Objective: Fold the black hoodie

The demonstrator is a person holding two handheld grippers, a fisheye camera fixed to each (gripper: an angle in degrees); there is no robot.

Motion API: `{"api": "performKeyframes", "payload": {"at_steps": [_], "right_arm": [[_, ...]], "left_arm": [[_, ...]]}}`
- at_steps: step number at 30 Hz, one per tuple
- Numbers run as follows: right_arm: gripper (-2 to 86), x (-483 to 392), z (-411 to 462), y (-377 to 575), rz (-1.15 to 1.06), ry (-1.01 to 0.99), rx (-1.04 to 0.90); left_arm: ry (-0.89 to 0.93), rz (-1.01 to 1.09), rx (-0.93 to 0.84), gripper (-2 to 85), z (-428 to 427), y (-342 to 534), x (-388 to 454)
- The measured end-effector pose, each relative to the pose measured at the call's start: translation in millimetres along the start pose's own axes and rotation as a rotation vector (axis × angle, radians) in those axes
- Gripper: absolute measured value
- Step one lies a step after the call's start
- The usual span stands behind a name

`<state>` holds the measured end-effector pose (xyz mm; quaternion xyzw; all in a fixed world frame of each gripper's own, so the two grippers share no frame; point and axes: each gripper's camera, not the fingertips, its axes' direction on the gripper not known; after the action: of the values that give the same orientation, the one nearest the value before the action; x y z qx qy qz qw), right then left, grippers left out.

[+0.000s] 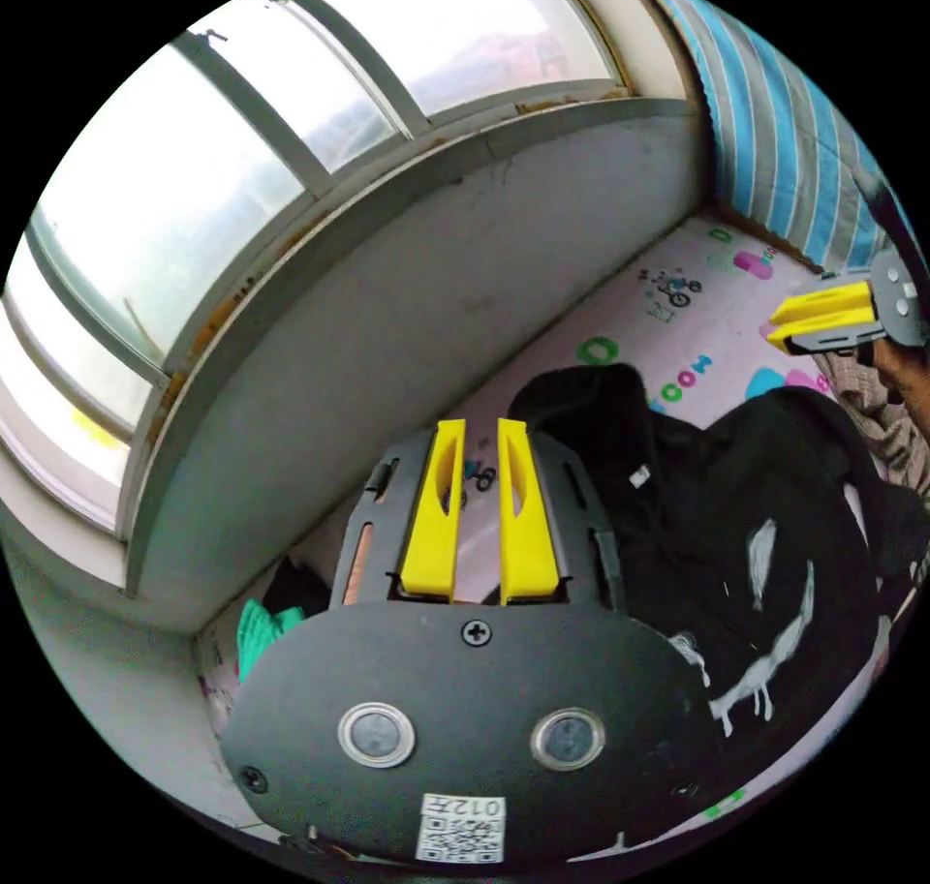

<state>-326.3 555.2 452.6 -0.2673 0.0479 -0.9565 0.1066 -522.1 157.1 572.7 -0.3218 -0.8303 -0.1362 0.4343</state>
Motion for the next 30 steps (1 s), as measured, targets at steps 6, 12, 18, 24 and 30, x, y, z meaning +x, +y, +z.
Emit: {"api": "performKeyframes", "payload": {"at_steps": [6, 12, 18, 24, 30], "right_arm": [[3.8, -28.5, 49.3, 77.6, -0.065, -0.174, -0.210], [-0.5, -51.0, 76.8, 120.0, -0.122, -0.225, -0.335], [-0.9, -37.7, 97.7, 118.3, -0.060, -0.249, -0.380], [-0.8, -25.7, 109.7, 109.1, 0.049, -0.240, -0.444], [-0.9, -17.8, 111.6, 126.2, 0.168, -0.183, -0.355]], "left_arm": [[0.254, 0.054, -0.220, 0.4, 43.6, 90.1, 36.2], [0.401, 0.034, -0.390, 0.4, 67.6, 173.3, 83.2], [0.378, -0.045, -0.435, 0.3, 89.3, 209.7, 89.3], [0.324, -0.053, -0.420, 0.4, 93.9, 208.7, 93.7], [0.320, -0.100, -0.462, 0.6, 98.6, 211.3, 92.6]]}}
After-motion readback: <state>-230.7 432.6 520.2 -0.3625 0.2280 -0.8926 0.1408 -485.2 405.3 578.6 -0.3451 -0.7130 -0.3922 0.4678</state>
